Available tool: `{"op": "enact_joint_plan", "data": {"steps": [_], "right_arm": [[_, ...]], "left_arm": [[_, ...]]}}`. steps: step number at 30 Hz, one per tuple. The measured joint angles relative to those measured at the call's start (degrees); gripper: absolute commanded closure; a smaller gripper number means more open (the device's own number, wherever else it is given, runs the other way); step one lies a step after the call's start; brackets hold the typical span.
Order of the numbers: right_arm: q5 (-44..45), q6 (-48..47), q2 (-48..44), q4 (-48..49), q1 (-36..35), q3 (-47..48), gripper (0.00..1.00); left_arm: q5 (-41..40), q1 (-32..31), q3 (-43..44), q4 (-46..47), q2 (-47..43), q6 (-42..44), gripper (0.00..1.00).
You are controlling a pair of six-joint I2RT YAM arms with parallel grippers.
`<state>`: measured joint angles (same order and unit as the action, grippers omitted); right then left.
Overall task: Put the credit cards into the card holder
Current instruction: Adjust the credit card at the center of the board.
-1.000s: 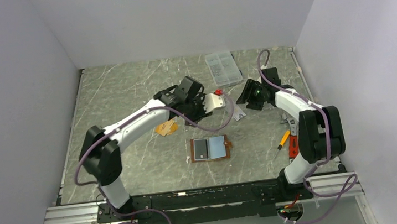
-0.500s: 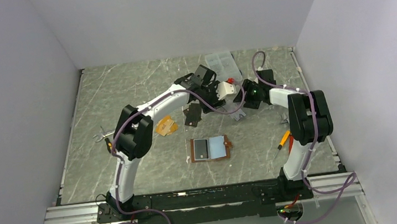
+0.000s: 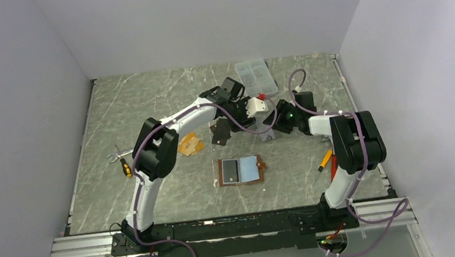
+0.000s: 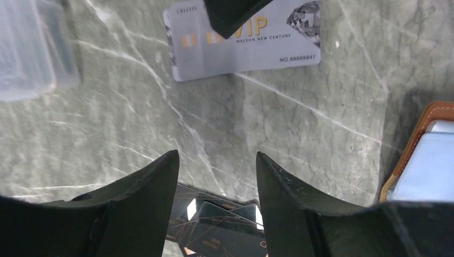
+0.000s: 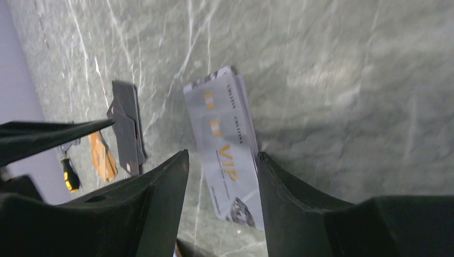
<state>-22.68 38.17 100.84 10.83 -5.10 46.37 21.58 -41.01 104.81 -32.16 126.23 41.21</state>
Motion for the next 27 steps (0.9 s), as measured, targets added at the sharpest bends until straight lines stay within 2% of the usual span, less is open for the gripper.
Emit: {"op": "enact_joint_plan", "data": {"steps": [8,18,27], "right_arm": [[0.50,3.26,-3.80,0.81,-1.62,-4.83,0.48],[3.02,3.41,-4.50,-3.08,-1.09,-3.72,0.53],[0.48,4.98,-5.22,-1.05,1.51,-6.43,0.60]], "left_arm": [[0.20,0.52,-3.21,1.14,0.04,1.31,0.40],[0.44,-0.50,-0.13,2.97,0.66,1.64,0.39],[-1.27,-4.31,4.11,4.52,6.58,3.39,0.40]]}}
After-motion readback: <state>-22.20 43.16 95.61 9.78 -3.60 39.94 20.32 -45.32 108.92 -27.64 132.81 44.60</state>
